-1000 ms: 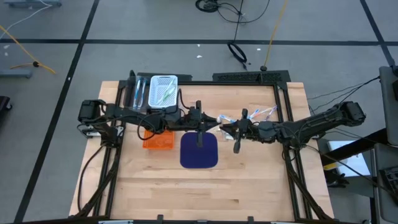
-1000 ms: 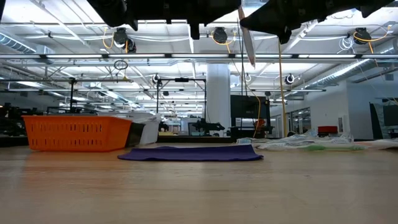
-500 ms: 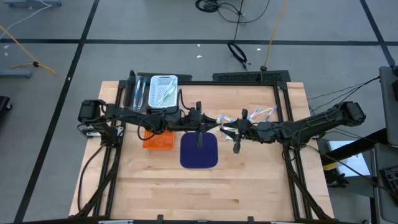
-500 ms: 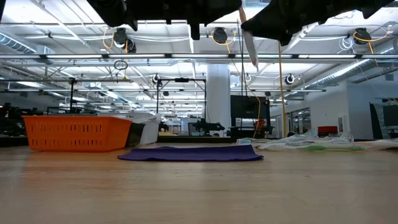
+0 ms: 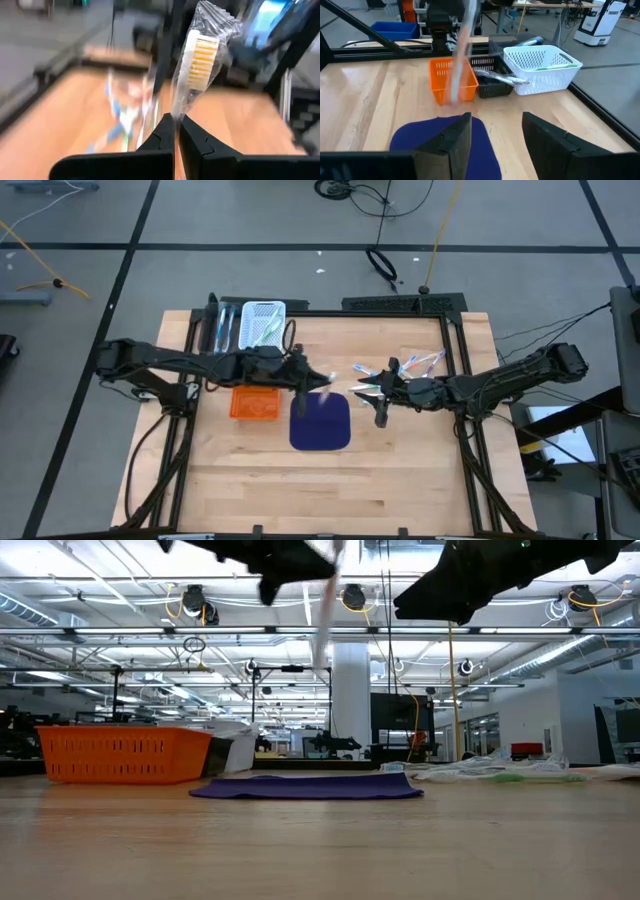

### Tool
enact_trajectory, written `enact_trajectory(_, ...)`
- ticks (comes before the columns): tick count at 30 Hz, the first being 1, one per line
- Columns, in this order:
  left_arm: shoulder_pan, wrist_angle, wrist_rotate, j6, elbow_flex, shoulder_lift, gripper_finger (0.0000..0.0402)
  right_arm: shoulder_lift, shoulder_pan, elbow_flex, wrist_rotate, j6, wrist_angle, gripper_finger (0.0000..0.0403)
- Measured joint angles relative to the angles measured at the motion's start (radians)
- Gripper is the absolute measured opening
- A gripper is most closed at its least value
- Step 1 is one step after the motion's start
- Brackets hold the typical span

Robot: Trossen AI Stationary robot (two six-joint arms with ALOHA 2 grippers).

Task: Pick & Place Toothbrushes
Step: Put the orange toothbrush into the orange bin

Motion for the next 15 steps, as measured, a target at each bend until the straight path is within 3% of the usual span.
enact_trajectory(5,-0.020,-0.261,-0.104,-0.084,-0.001,-0.089,0.0000,0.000,0.000,0.000,0.000,0.000,-0.004,0.0163)
enact_trajectory(15,-0.036,-0.635,-0.200,-0.293,-0.002,-0.178,0.0000,0.000,0.000,0.000,0.000,-0.006,-0.013,0.0160)
